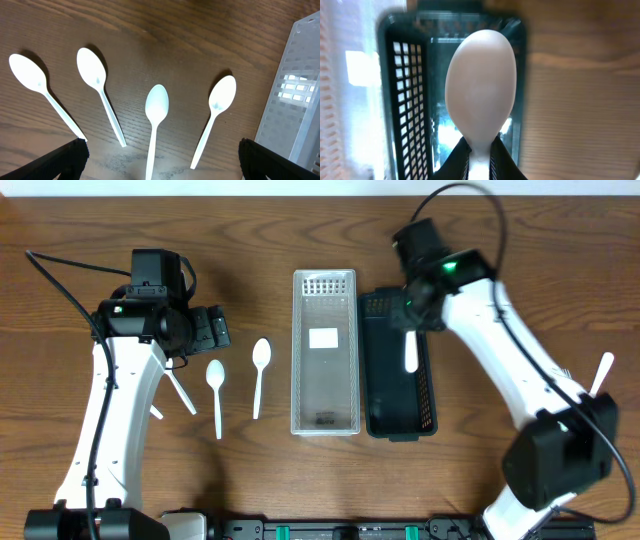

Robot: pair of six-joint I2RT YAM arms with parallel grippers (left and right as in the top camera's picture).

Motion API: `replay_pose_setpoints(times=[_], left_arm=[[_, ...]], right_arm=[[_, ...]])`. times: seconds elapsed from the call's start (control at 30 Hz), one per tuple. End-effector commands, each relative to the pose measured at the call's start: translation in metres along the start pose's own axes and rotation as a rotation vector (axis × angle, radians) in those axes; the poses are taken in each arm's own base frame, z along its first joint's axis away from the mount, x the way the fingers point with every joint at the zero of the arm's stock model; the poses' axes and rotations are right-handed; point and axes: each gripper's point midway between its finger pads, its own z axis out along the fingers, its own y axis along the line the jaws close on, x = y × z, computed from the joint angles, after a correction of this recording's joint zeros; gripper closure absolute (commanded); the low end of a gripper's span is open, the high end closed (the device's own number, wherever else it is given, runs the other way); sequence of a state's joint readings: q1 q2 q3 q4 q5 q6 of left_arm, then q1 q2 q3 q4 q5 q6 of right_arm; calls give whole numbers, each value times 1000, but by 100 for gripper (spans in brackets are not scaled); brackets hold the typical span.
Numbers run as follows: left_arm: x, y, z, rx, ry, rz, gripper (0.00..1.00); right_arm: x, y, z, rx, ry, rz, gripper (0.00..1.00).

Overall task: Pack container
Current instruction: 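Carry the spoon with the right gripper into the black basket and release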

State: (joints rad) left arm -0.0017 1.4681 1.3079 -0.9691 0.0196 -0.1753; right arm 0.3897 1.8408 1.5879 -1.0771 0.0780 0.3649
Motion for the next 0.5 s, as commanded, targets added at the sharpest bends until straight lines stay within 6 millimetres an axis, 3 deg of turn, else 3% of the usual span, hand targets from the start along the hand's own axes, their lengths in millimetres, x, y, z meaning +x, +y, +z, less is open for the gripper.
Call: replay_pose_setpoints(times=[0.0, 0.13, 0.2, 0.23, 0.33, 0.4, 0.47], left_arm=[[-5, 2, -3, -6, -13, 14, 2], [-5, 2, -3, -6, -13, 14, 2], [-5, 2, -3, -6, -13, 14, 2], [-5, 2, -3, -6, -13, 13, 2], [-5, 2, -3, -6, -14, 14, 2], [-5, 2, -3, -6, -14, 14, 2], [-5, 2, -3, -6, -14, 14, 2]], right_arm=[[26, 8, 35, 22, 90, 8, 98], [42, 7, 57, 34, 124, -1, 95], [45, 7, 60, 36, 129, -7, 76], [45, 7, 60, 36, 128, -14, 76], [40, 9, 56, 29, 112, -15, 69], [29, 12, 46, 15, 83, -30, 53], [17, 14, 30, 3, 52, -43, 53]])
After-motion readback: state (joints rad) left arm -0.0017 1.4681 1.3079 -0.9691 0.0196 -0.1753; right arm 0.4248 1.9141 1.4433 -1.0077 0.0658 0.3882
